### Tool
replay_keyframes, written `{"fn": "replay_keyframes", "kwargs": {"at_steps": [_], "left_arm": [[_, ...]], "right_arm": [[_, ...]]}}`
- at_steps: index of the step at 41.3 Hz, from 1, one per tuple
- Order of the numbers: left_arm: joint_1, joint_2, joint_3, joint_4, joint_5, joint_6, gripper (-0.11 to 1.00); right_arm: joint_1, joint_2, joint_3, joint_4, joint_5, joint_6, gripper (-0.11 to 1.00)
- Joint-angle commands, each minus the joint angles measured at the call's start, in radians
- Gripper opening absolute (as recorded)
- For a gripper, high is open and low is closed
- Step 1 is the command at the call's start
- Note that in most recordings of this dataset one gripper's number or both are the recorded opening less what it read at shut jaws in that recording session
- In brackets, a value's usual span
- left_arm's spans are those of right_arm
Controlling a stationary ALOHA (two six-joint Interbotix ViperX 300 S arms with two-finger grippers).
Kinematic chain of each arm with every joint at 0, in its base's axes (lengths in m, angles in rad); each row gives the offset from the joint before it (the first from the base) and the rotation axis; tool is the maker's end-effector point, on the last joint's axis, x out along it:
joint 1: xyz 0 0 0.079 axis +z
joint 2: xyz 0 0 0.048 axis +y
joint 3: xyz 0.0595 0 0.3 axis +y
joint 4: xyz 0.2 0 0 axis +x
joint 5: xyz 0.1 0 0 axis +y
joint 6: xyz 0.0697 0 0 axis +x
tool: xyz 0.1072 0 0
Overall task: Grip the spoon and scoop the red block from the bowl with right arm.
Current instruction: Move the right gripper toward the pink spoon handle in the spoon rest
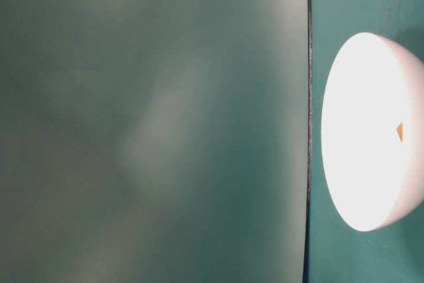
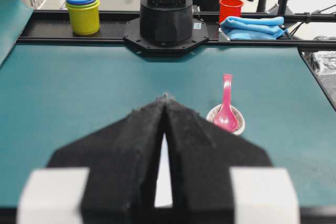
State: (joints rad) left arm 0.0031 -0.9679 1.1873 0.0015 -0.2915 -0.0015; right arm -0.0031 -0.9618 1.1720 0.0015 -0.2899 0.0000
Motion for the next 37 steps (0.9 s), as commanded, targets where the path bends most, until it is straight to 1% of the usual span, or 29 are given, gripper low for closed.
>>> {"fn": "replay_keyframes", "kwargs": {"at_steps": [1, 2, 9, 18, 26, 27, 29, 32, 33, 35, 37], "left_arm": [[0.0, 0.015, -0.032, 0.015, 0.02, 0.011, 0.0], [0.0, 0.018, -0.038, 0.015, 0.054, -0.009, 0.0], [-0.002, 0.026, -0.041, 0.015, 0.069, -0.011, 0.0], [0.0, 0.028, -0.048, 0.015, 0.067, -0.012, 0.0], [0.0, 0.028, -0.048, 0.015, 0.067, -0.012, 0.0], [0.0, 0.028, -0.048, 0.015, 0.067, -0.012, 0.0], [-0.002, 0.025, -0.048, 0.015, 0.067, -0.012, 0.0], [-0.002, 0.023, -0.048, 0.015, 0.069, -0.012, 0.0], [-0.002, 0.023, -0.048, 0.015, 0.069, -0.012, 0.0], [-0.002, 0.023, -0.048, 0.014, 0.069, -0.012, 0.0], [-0.002, 0.025, -0.048, 0.015, 0.069, -0.012, 0.0]], "right_arm": [[0.011, 0.003, -0.023, 0.002, -0.003, 0.006, 0.0], [0.011, 0.008, -0.048, 0.002, 0.029, 0.009, 0.0], [0.011, 0.005, -0.072, 0.006, 0.069, 0.012, 0.0], [0.012, 0.003, -0.091, 0.054, 0.081, 0.014, 0.0], [0.012, 0.002, -0.097, 0.083, 0.114, 0.014, 0.02], [0.012, 0.002, -0.098, 0.089, 0.126, 0.014, 0.06], [0.012, 0.002, -0.101, 0.103, 0.15, 0.014, 0.17], [0.012, 0.002, -0.104, 0.114, 0.19, 0.014, 0.37], [0.012, 0.003, -0.104, 0.118, 0.209, 0.014, 0.42], [0.012, 0.003, -0.104, 0.127, 0.227, 0.014, 0.49], [0.012, 0.002, -0.103, 0.144, 0.245, 0.014, 0.49]]}}
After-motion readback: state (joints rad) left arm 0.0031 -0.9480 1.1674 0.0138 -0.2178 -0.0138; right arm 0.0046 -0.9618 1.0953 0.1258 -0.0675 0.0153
